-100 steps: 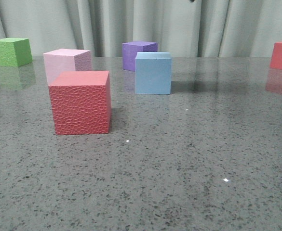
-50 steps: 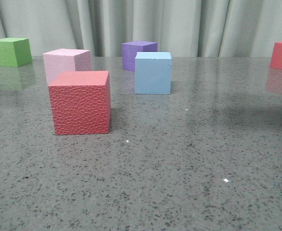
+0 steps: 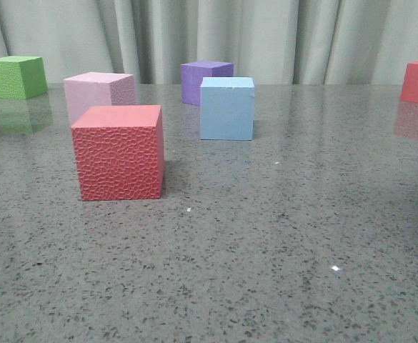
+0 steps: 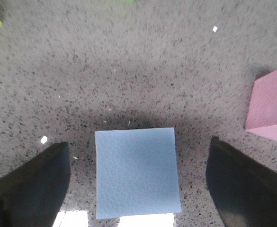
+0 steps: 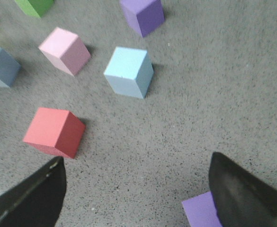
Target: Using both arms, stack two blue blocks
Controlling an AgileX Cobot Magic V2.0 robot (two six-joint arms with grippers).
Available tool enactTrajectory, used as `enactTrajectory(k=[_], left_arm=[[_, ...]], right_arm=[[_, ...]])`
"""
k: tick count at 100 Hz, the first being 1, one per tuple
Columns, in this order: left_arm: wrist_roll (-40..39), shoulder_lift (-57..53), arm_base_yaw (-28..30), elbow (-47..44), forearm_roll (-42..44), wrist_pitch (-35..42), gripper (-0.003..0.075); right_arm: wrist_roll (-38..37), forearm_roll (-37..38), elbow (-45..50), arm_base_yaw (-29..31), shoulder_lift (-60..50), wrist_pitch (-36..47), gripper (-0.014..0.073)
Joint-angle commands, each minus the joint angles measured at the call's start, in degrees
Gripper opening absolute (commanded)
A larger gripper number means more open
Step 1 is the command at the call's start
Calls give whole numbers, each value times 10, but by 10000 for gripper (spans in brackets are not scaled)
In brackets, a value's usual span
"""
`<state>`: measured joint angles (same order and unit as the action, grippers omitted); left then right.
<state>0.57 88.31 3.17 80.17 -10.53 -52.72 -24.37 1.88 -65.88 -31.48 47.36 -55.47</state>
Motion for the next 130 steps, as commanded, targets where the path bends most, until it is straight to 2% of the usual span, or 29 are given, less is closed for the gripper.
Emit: enactTrajectory(k=[1, 82, 92, 114, 130], left_arm=[[-6, 4, -1, 35, -11, -11, 554], [-6, 66, -1, 38, -9, -63, 552], [-6, 67, -1, 38, -9, -63, 510], [-6, 67, -1, 38, -10, -64, 333], [-6, 67, -1, 65, -20, -95, 309]], right_arm=[[7, 9, -13, 0, -28, 22, 611], [7, 9, -13, 0, -58, 9, 611], [7, 9, -13, 0, -58, 9, 611], [7, 9, -13, 0, -58, 9, 611], [7, 9, -13, 0, -58, 9, 611]])
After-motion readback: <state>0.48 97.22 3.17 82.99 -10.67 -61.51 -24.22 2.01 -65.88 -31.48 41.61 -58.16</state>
